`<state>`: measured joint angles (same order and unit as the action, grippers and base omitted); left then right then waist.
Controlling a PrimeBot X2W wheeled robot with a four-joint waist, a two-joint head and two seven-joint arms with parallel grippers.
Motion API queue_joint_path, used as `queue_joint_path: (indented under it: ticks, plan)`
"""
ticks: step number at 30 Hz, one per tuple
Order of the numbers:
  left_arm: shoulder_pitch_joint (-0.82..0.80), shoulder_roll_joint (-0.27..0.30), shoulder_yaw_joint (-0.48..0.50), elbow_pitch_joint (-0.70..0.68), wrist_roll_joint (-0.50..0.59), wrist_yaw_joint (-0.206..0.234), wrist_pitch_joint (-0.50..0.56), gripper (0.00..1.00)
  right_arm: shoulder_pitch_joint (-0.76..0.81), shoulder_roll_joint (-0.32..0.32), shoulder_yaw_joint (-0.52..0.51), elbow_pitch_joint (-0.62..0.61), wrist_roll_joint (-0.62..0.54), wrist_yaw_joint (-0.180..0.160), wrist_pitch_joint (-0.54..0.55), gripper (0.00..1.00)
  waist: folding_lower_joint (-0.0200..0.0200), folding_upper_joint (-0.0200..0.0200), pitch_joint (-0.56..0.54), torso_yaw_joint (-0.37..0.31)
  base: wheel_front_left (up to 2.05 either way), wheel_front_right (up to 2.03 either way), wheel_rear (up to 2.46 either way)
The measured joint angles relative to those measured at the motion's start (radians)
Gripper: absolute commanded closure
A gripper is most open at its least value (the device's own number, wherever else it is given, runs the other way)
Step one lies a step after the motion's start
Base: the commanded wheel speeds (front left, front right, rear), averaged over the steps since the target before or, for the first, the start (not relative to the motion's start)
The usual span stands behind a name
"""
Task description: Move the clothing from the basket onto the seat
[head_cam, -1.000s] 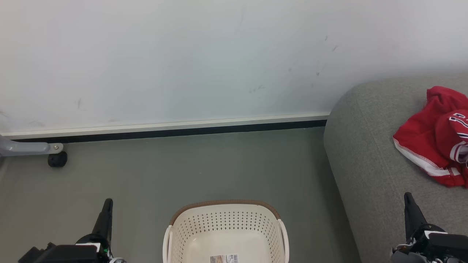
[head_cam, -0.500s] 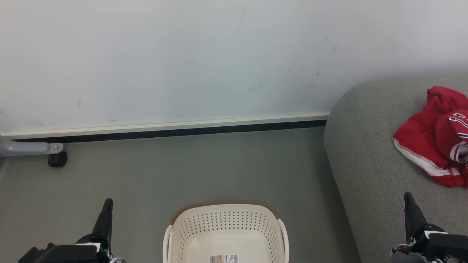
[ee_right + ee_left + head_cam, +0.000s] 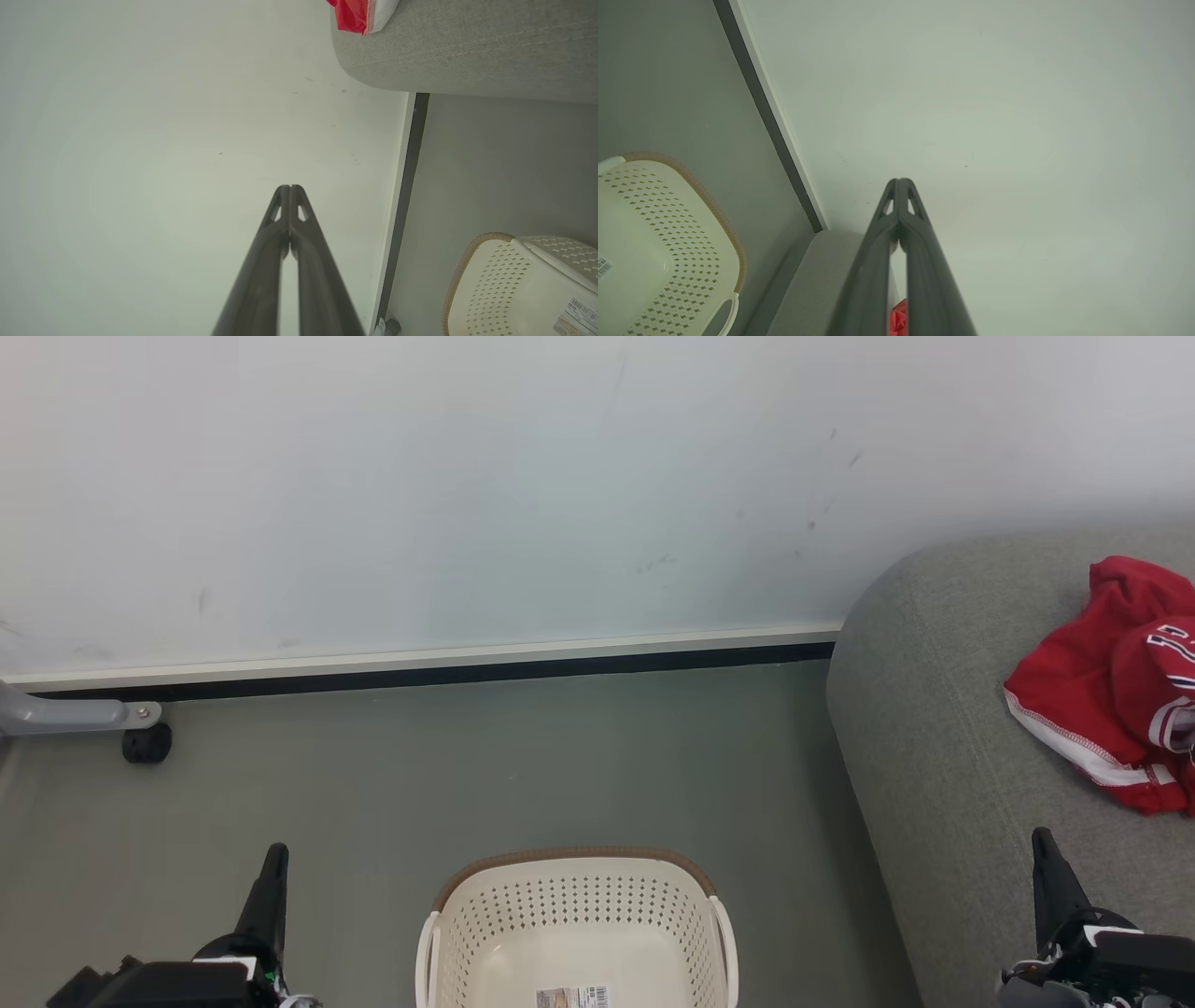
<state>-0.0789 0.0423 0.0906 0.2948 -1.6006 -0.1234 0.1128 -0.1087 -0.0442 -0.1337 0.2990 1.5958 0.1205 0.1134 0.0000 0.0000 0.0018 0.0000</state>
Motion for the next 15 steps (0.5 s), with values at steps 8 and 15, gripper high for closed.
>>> queue_joint_path:
  ticks: [8, 15]
  plan:
    - [0.000, 0.000, 0.000, 0.000, 0.000, 0.000, 0.000, 1.00, 0.000, 0.000, 0.000, 0.000, 0.000, 0.000, 0.000, 1.00, 0.0000, 0.0000, 0.000, 0.000, 0.00, 0.00, 0.00]
    - [0.000, 0.000, 0.000, 0.000, 0.000, 0.000, 0.000, 1.00, 0.000, 0.000, 0.000, 0.000, 0.000, 0.000, 0.000, 1.00, 0.0000, 0.0000, 0.000, 0.000, 0.00, 0.00, 0.00]
